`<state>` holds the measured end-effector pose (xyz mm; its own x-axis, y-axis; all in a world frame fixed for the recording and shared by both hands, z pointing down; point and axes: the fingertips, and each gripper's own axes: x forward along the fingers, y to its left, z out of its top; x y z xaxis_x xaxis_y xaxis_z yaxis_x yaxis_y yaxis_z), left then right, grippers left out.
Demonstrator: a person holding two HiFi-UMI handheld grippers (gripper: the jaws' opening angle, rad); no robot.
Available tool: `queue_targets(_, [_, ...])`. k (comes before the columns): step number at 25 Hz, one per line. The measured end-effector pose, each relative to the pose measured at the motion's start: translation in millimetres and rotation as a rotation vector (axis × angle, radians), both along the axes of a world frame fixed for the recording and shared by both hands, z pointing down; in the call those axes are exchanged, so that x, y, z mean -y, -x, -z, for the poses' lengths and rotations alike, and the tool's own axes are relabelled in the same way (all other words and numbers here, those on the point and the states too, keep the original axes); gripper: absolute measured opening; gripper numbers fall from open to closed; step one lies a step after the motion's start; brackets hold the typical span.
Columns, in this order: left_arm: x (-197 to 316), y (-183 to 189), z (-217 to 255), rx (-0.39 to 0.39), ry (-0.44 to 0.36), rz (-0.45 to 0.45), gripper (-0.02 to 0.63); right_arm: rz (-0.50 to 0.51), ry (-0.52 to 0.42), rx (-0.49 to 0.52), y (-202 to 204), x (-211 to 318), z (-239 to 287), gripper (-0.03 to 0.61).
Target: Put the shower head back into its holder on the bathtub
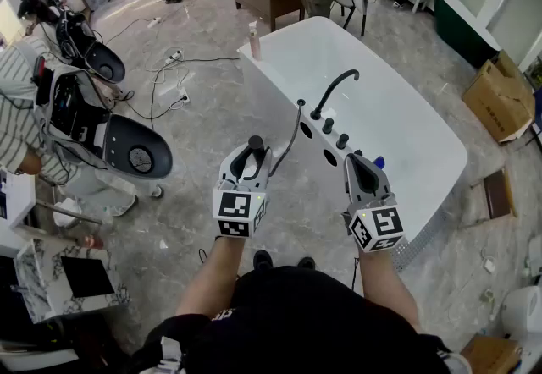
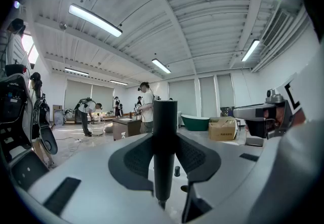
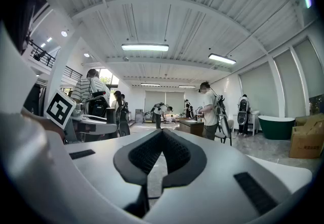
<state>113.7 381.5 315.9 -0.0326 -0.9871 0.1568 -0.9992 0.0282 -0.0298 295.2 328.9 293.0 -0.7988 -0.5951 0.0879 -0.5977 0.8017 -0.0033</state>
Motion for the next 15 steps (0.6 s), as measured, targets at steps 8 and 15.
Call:
queue_targets(8, [-2.4,-0.5,-1.7,-0.004,-0.001,-0.007,0.144,0.004,0.003,-0.002,3.3,-5.3,-3.5,0.011])
queue_targets(15, [-2.6,12.0,5.5,-0.001,-0.015,-0.02,0.144,0.002,0.012,-0.006,17.0,-11.2,-5.2,0.011])
